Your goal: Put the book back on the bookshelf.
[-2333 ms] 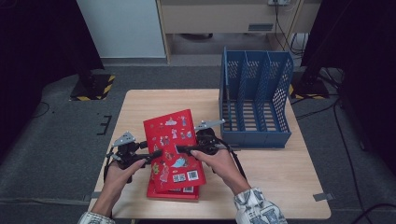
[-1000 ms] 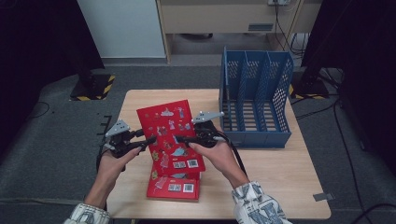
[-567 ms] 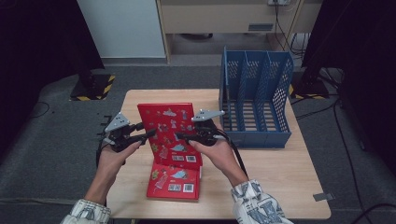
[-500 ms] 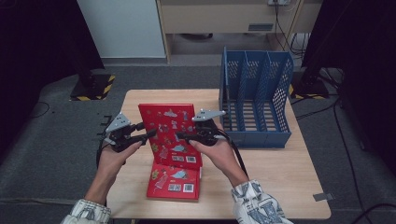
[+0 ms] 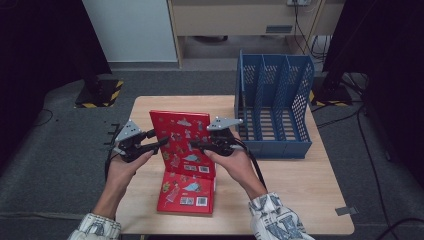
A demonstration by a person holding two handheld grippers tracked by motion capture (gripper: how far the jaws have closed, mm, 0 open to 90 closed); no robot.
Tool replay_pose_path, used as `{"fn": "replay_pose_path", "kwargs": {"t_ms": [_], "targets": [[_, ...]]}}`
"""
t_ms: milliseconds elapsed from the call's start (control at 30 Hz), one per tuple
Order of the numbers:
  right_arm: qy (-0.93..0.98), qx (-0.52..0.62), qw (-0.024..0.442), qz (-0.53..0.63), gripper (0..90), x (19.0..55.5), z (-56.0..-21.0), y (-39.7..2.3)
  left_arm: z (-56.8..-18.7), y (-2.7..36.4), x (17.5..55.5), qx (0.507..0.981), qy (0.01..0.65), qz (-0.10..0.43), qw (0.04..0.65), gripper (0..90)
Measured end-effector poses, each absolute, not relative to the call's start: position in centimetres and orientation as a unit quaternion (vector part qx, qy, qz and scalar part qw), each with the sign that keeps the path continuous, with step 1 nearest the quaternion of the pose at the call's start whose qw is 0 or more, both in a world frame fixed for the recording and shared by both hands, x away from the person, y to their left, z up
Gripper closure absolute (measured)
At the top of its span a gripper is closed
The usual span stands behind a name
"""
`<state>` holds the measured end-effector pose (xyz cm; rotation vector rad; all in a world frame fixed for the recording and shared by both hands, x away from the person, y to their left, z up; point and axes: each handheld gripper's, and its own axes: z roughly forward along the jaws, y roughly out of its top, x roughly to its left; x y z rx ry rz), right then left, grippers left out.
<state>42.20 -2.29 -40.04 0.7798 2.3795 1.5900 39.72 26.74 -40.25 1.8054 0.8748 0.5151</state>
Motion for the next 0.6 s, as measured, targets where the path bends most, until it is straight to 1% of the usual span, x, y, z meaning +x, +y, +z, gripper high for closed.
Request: {"fn": "replay_pose_path", "kwargs": {"t_ms": [133,433,533,600], "targets": [[0.801,0.256,0.095,0.533,61.2,42.0,-40.1,-2.2,-40.2,26.7,39.5,0.753,0.354,0.221,0.508,46.5],[0.799,0.244,0.101,0.54,62.5,41.1,-39.9,-2.3,-40.2,26.7,38.9,0.752,0.347,0.215,0.517,45.4],[0.798,0.239,0.104,0.544,61.4,40.8,-39.7,-2.4,-40.1,26.7,38.7,0.752,0.347,0.215,0.518,45.6],[0.797,0.237,0.104,0.546,58.6,40.6,-39.6,-2.5,-40.1,26.7,38.7,0.751,0.347,0.216,0.518,45.6]]}}
